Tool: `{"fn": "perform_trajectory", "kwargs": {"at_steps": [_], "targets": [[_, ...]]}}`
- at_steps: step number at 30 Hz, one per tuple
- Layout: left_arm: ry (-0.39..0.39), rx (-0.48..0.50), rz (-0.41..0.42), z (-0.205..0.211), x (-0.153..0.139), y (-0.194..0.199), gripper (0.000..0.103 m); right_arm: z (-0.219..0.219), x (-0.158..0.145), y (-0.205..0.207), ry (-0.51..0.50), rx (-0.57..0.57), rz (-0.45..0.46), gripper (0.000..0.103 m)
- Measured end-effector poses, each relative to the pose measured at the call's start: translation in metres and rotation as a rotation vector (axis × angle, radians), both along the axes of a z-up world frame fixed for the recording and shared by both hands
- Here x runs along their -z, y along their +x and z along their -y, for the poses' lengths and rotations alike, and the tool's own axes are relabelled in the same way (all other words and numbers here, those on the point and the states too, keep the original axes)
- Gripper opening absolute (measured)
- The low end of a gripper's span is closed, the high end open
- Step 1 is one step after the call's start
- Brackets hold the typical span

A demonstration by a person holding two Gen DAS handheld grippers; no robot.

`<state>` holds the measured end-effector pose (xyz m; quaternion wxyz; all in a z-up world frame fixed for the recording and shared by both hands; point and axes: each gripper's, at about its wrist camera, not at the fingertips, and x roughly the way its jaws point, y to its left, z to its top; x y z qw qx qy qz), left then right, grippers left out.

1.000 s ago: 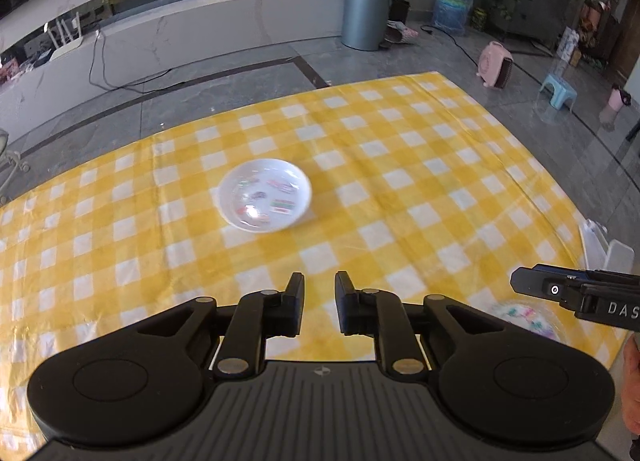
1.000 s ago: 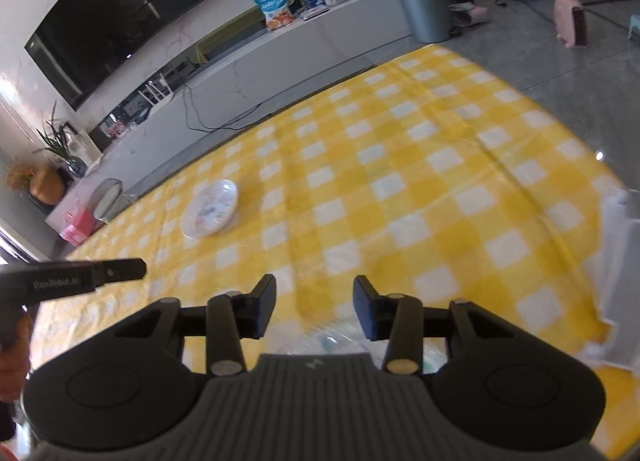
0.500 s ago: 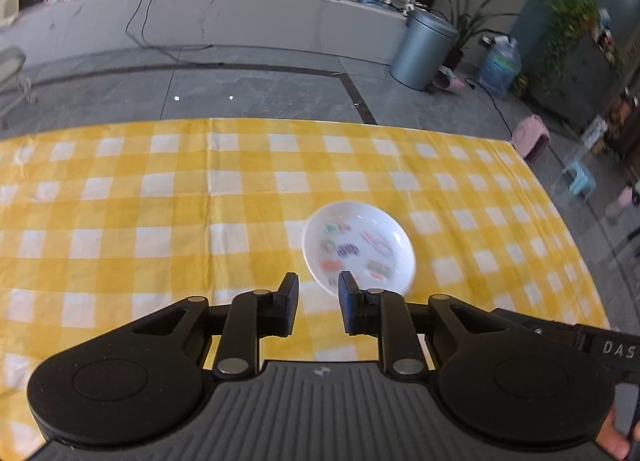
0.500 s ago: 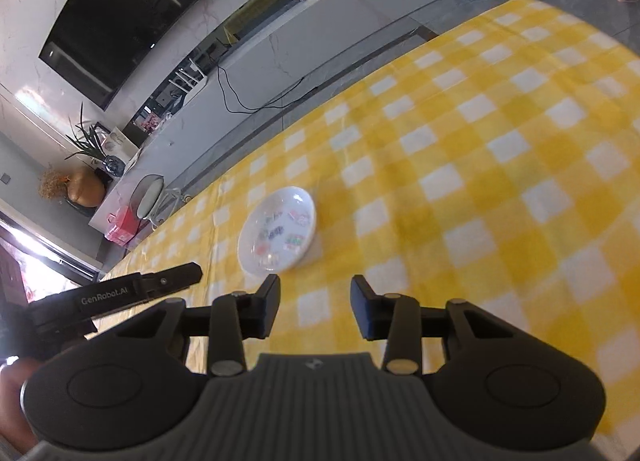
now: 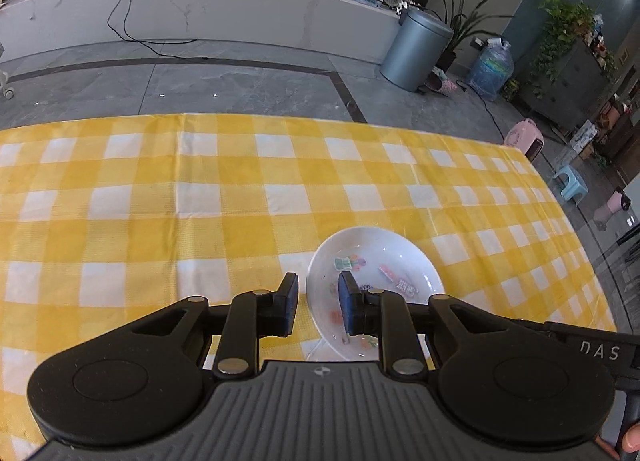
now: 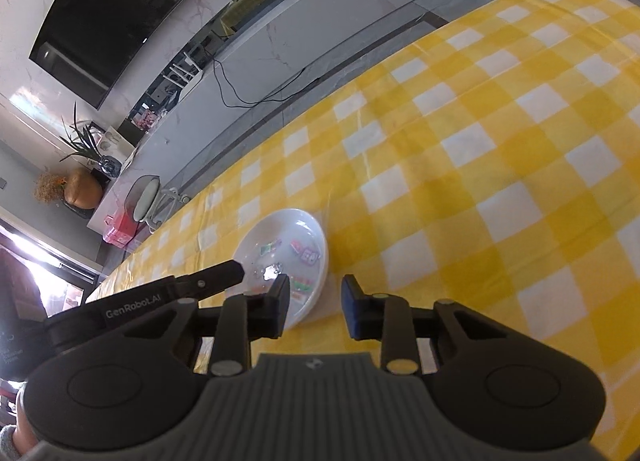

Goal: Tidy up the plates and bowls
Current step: 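Reach the left tool to the small white printed bowl and grip its rim, then carry the white bowl with the left tool over the glass plate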

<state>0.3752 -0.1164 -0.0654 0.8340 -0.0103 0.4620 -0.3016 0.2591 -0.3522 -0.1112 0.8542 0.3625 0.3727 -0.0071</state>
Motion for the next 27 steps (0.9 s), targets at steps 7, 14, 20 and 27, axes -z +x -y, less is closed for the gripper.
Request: {"fn": "perform_trajectory", "kwargs": {"at_steps": [7, 14, 20, 27], "targets": [[0.006, 0.015, 0.006, 0.000, 0.002, -0.002, 0.013, 0.002, 0.009, 0.003, 0.018, 0.003, 0.005, 0.020], [0.012, 0.017, 0.015, 0.000, -0.001, -0.009, 0.003, -0.001, 0.011, 0.000, -0.016, 0.008, -0.001, 0.007], [0.040, 0.034, 0.016, 0.005, -0.018, -0.022, 0.002, 0.000, 0.004, -0.007, -0.021, 0.022, -0.038, 0.005], [0.063, 0.034, 0.021, 0.008, -0.053, -0.057, 0.002, 0.001, -0.018, -0.032, -0.017, 0.019, -0.058, 0.004]]}}
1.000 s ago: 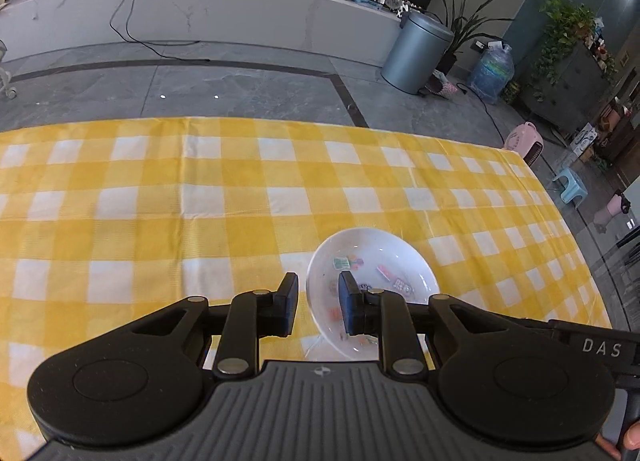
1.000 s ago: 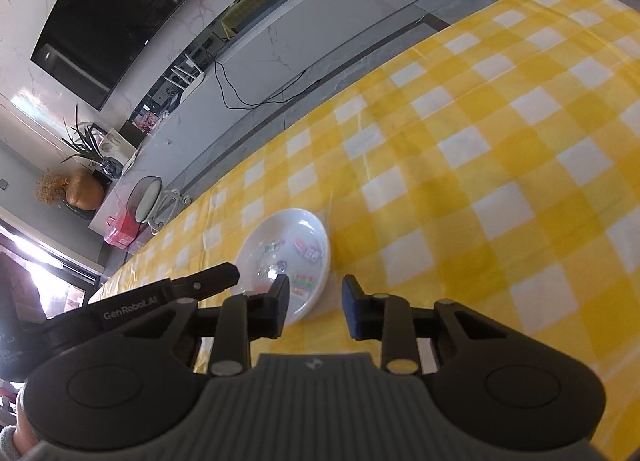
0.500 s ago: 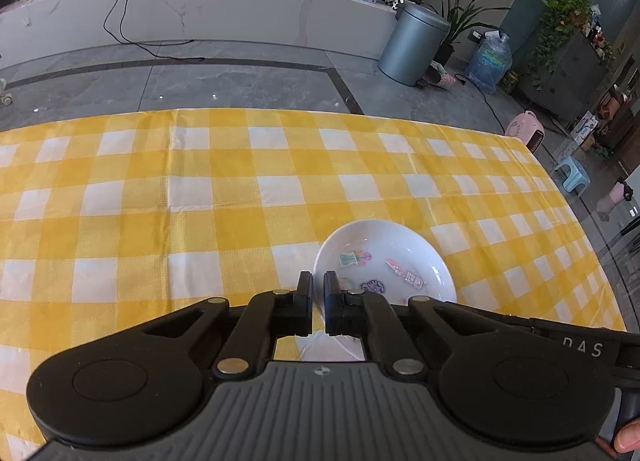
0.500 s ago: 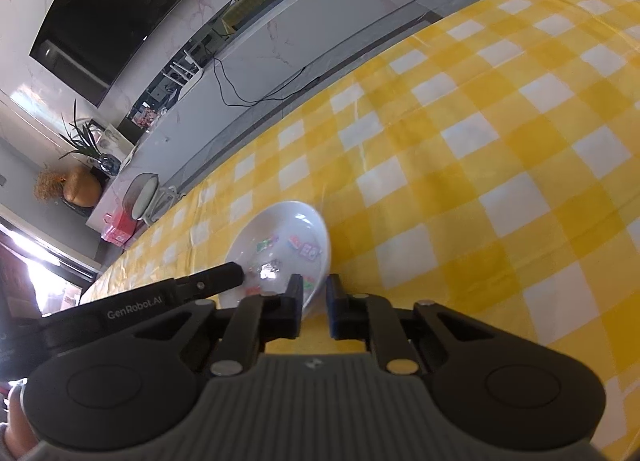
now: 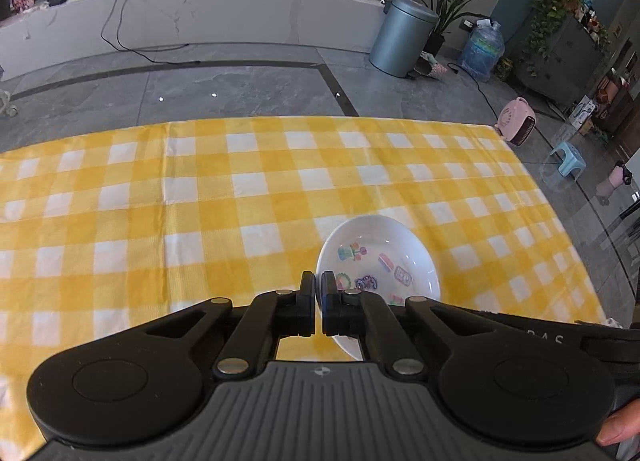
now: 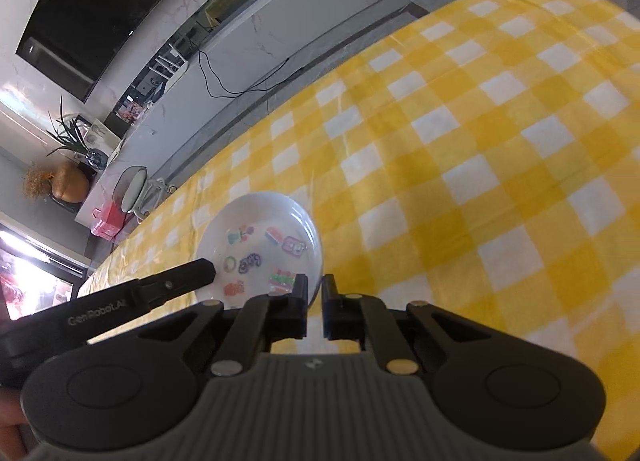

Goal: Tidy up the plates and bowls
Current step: 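Carry the white bowl with the left tool over the glass plate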

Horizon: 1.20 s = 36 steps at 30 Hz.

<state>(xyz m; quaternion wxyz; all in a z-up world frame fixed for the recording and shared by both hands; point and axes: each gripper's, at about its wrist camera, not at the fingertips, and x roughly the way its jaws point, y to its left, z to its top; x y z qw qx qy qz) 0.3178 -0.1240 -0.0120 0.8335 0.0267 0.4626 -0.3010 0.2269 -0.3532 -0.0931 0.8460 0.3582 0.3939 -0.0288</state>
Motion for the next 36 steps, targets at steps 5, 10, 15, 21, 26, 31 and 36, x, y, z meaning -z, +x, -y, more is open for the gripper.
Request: {"fn": "perform_trajectory", "kwargs": {"at_steps": [5, 10, 15, 21, 26, 31, 36], "targets": [[-0.017, -0.023, 0.016, -0.004, -0.031, -0.033, 0.003, -0.003, -0.034, -0.025, -0.050, -0.018, 0.038, 0.002], [-0.035, -0.055, 0.041, -0.008, -0.064, -0.068, 0.003, -0.007, -0.072, -0.055, -0.093, -0.037, 0.075, 0.001], [-0.044, -0.036, 0.085, -0.002, -0.087, -0.109, 0.003, -0.007, -0.099, -0.094, -0.122, -0.054, 0.098, 0.002], [-0.089, -0.016, 0.073, 0.008, -0.090, -0.157, 0.002, 0.001, -0.109, -0.155, -0.128, -0.044, 0.098, 0.002], [-0.099, 0.025, 0.053, 0.023, -0.078, -0.196, 0.003, 0.015, -0.100, -0.207, -0.113, -0.022, 0.076, 0.002], [-0.073, 0.035, 0.031, 0.041, -0.056, -0.225, 0.002, 0.032, -0.075, -0.245, -0.066, 0.008, 0.037, 0.002], [-0.072, 0.005, -0.017, 0.051, -0.033, -0.236, 0.002, 0.042, -0.052, -0.267, -0.034, 0.033, 0.019, 0.002]]}}
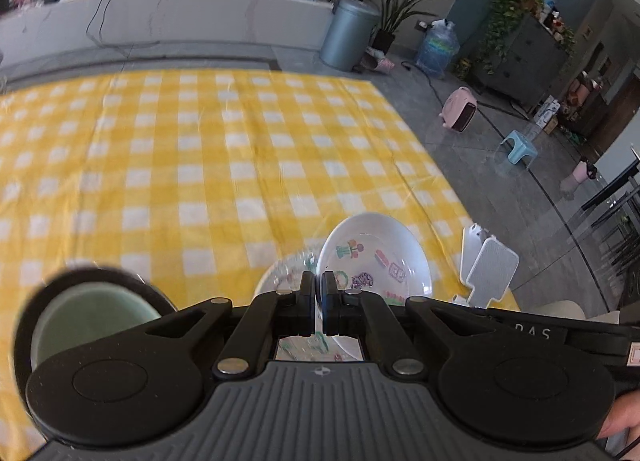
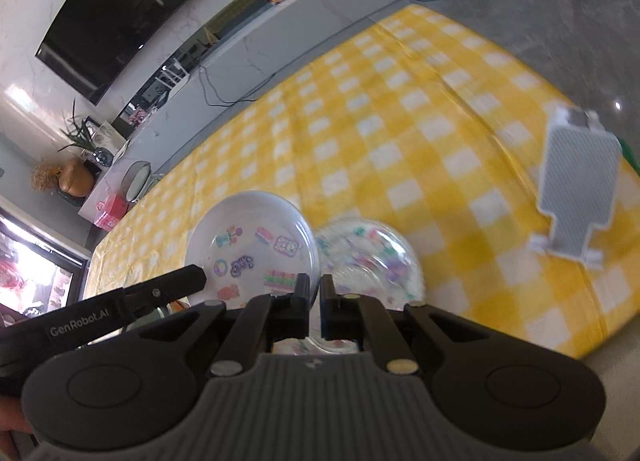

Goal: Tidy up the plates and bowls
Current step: 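Carry the white bowl with the left tool over the glass plate, then lower the white bowl onto the glass plate and open the left tool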

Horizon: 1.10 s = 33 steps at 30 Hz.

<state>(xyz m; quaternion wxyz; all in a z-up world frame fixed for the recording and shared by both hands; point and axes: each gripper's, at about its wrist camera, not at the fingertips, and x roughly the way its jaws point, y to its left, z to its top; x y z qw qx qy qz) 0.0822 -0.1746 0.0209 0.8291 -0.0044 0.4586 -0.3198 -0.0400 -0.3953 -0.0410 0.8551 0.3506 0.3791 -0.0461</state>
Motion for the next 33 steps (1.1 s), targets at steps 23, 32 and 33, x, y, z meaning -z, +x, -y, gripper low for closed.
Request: {"fn": "perform_trajectory", "kwargs": {"at_steps": [23, 32, 33], "targets": [[0.150, -0.074, -0.051, 0.030, 0.062, -0.006, 0.006, 0.008, 0.047, 0.018, -0.020, 0.052, -0.179, 0.001], [0.167, -0.087, -0.062, 0.031, 0.068, -0.003, 0.006, 0.001, 0.050, 0.024, -0.047, 0.042, -0.207, 0.001], [0.169, -0.084, -0.061, 0.031, 0.069, -0.003, 0.006, 0.002, 0.050, 0.024, -0.045, 0.047, -0.207, 0.001]]}}
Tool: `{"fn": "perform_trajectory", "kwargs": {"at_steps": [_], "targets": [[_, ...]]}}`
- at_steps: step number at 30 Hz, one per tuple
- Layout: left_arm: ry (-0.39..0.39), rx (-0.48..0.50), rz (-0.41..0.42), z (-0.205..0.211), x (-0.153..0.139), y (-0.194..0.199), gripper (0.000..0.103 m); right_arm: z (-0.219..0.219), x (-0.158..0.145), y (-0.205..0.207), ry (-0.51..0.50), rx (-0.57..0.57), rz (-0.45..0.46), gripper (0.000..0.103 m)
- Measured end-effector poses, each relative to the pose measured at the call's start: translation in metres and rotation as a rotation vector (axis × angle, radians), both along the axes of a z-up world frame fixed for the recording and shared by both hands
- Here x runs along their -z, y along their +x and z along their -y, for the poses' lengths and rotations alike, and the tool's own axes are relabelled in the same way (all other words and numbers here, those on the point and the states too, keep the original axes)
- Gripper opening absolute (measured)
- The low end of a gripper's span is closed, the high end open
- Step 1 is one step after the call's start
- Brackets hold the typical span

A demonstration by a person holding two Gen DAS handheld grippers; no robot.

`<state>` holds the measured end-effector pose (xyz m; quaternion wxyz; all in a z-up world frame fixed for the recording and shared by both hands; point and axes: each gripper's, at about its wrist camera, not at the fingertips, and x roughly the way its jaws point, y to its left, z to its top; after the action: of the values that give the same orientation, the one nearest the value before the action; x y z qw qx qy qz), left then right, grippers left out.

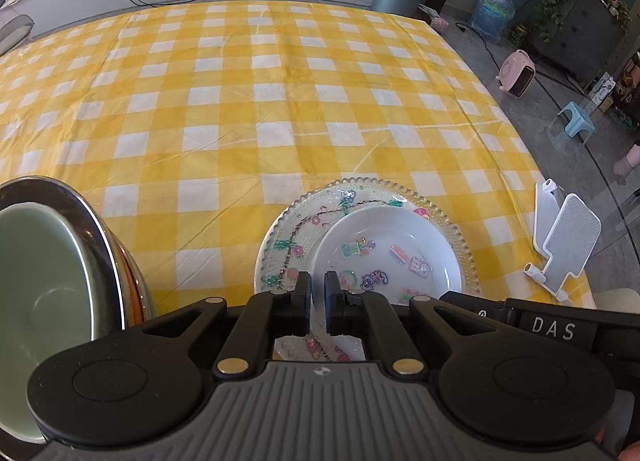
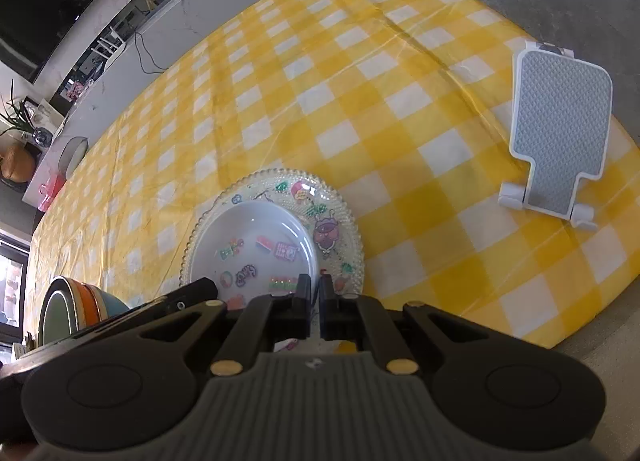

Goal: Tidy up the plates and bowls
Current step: 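Lower the white bowl onto the glass plate and open the left tool, then reach the left tool to the steel bowl stack and grip its rim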

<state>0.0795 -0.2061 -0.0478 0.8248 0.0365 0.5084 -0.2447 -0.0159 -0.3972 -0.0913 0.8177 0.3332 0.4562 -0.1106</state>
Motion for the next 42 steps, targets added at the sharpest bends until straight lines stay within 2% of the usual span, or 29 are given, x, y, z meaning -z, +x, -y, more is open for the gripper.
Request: {"fn": "perform_trajectory", "kwargs": {"at_steps": [11, 17, 22, 27, 34, 40, 42], "targets": [[0.008, 0.006, -0.011, 0.003, 0.004, 0.003, 0.007, -0.003, 0.000, 0.000, -0.012, 0.013, -0.007, 0.001], [-0.012, -0.005, -0.001, 0.002, 0.003, 0.002, 0.008, -0.004, -0.002, -0.001, -0.020, 0.017, -0.003, 0.005], [-0.015, -0.007, 0.014, 0.002, 0.000, 0.001, 0.015, -0.004, -0.004, -0.004, -0.023, 0.029, 0.003, 0.007], [-0.029, 0.012, 0.024, 0.002, -0.006, -0.005, 0.025, -0.005, -0.010, -0.012, -0.032, 0.037, 0.042, 0.026], [-0.055, 0.070, 0.107, -0.003, -0.034, -0.021, 0.034, -0.008, -0.023, -0.025, -0.083, 0.052, 0.111, 0.035], [-0.040, 0.122, 0.212, -0.018, -0.064, -0.034, 0.040, -0.011, -0.029, -0.026, -0.136, 0.055, 0.115, 0.043], [-0.037, 0.116, 0.226, -0.029, -0.072, -0.035, 0.044, -0.015, -0.035, -0.028, -0.183, 0.056, 0.121, 0.051]]}}
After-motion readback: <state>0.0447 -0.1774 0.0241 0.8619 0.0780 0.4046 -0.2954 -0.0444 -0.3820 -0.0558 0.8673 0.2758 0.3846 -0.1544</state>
